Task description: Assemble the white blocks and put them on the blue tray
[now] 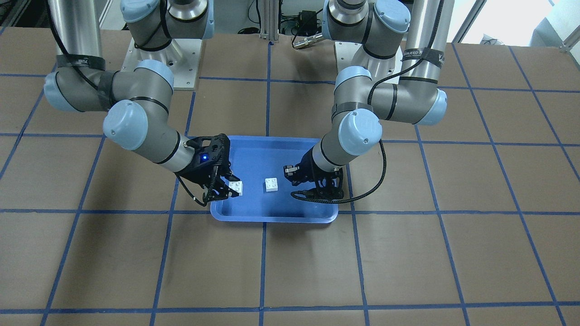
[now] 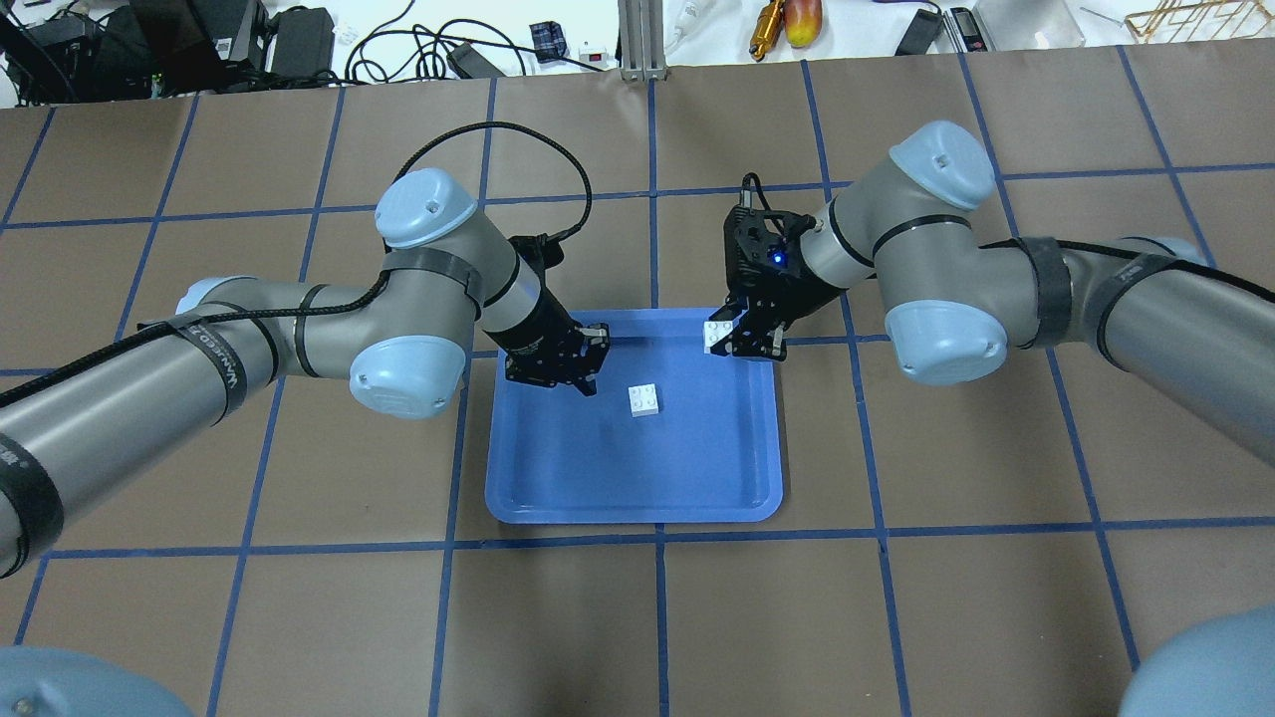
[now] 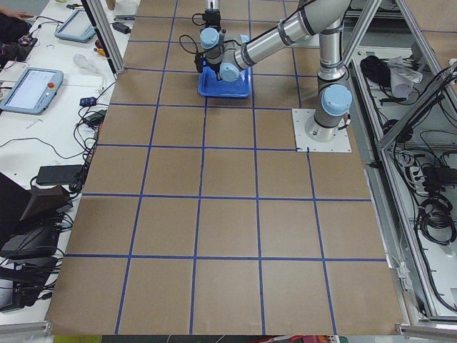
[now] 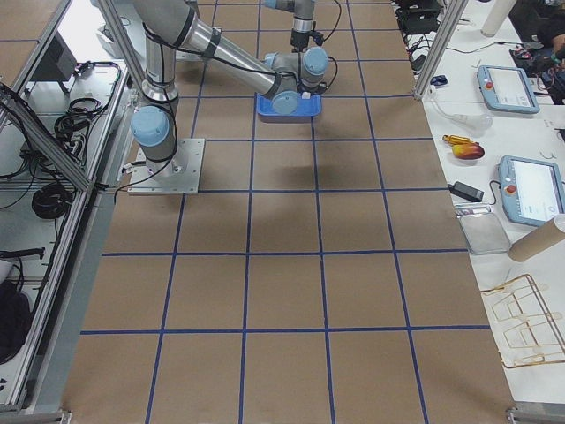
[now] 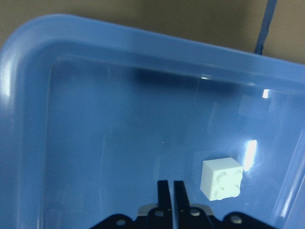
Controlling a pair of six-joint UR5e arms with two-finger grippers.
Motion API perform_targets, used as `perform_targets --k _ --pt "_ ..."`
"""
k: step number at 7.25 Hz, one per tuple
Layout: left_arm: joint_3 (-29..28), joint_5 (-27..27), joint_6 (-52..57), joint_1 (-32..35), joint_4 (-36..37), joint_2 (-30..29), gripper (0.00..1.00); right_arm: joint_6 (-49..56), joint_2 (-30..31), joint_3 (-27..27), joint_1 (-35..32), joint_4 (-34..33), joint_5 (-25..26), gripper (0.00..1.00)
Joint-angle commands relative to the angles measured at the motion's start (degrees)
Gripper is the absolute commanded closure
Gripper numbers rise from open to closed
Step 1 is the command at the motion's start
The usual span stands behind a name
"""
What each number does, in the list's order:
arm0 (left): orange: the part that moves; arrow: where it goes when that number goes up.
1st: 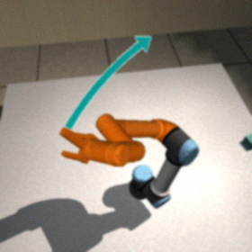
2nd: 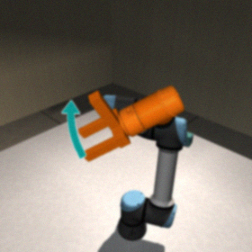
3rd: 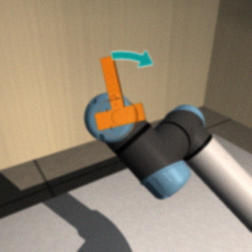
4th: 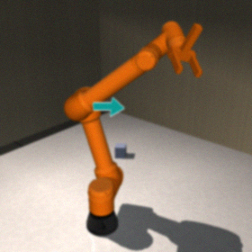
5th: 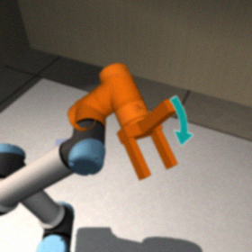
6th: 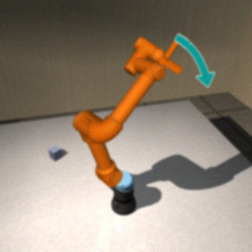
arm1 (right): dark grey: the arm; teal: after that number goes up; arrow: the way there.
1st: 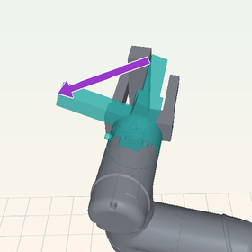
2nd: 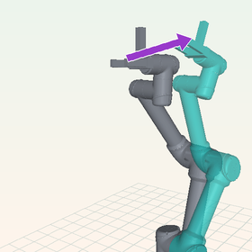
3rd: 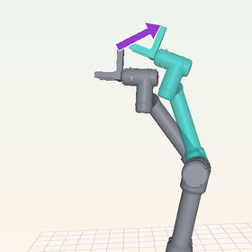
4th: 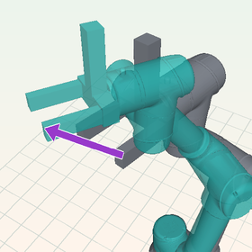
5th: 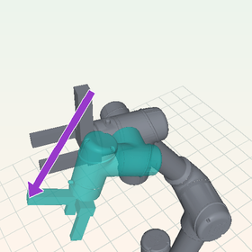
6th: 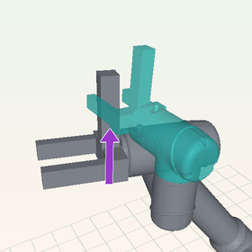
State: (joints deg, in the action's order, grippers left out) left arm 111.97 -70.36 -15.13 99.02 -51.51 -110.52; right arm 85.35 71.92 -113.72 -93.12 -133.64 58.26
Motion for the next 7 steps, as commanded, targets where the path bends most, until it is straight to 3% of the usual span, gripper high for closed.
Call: perform_targets --k 1,5,7 --pt "2.3 0.0 -0.4 1.4 4.0 -0.7 1.0 -1.5 -0.3 -6.0 -1.0 -8.3 -0.1 0.87" --pt "2.2 0.3 -1.2 1.9 6.2 -1.5 1.0 -5.3 -4.5 -7.6 -2.5 -16.4 -2.4 0.86" --pt "1.9 0.2 -1.1 2.0 6.2 -1.9 1.0 -6.9 -5.4 -6.9 -3.3 -17.4 -2.3 0.86"
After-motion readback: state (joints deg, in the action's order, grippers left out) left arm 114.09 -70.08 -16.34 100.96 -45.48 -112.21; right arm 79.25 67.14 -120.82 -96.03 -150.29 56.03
